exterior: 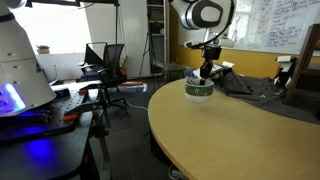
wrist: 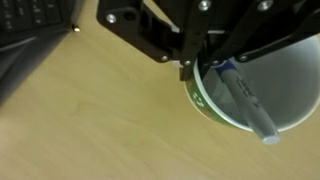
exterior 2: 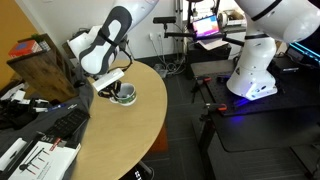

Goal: Move the mug to the left

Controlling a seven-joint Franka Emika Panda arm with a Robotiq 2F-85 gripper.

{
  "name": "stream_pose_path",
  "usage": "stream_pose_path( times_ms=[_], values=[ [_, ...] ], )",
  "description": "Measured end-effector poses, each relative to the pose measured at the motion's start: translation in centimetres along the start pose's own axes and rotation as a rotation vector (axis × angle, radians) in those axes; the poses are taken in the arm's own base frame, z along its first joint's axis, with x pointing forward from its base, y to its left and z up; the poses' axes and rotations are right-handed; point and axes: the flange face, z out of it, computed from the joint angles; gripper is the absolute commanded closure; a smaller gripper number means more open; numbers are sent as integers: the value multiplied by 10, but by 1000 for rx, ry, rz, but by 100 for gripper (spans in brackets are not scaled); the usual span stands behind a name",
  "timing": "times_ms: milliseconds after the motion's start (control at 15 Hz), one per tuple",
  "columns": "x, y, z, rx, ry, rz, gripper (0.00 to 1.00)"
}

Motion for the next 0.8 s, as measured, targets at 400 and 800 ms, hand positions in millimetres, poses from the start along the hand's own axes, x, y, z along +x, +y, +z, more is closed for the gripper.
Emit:
stream_pose_path(
  times_ms=[400, 800],
  values=[
    [-37, 22, 23, 21, -85, -60, 97],
    [-57, 9, 35, 88, 22, -89, 97]
  ],
)
